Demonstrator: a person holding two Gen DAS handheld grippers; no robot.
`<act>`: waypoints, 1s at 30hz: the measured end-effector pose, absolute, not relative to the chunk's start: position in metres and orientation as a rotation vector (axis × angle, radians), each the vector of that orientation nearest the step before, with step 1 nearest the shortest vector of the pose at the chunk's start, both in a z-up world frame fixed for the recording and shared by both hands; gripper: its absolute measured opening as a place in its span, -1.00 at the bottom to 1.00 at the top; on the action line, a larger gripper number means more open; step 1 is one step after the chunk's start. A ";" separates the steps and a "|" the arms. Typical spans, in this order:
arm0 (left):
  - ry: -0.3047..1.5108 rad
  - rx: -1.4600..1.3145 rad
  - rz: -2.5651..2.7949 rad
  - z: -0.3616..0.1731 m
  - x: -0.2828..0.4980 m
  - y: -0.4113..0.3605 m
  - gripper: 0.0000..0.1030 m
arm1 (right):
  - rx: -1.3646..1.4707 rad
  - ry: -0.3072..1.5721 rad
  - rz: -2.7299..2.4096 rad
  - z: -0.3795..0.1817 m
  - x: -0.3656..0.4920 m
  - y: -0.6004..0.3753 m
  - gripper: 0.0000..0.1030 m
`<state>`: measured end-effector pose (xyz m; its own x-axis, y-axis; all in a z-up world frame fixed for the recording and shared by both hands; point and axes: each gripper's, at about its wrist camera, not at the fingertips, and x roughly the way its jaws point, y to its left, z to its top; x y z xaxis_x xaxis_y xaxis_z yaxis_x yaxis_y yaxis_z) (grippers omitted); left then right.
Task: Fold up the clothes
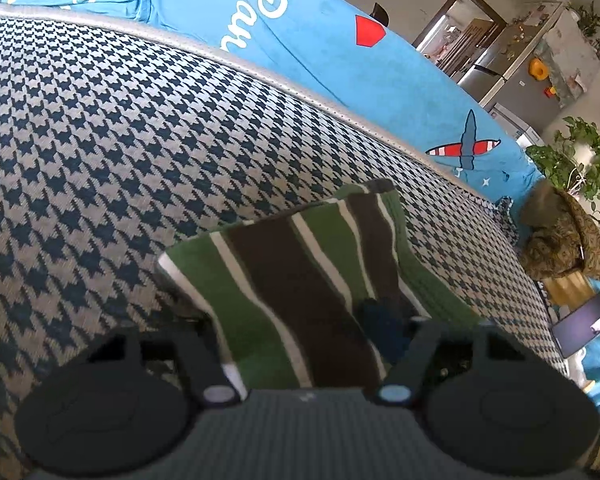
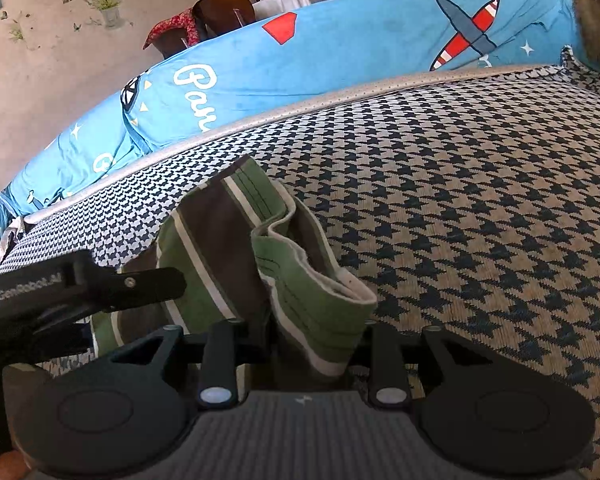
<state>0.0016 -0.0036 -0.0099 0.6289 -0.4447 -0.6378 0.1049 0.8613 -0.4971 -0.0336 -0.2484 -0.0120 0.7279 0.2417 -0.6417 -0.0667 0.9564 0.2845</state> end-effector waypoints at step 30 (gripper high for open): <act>0.687 0.003 -0.062 0.048 -0.062 -0.057 -0.56 | 0.068 0.551 0.288 0.026 -0.060 -0.216 -0.53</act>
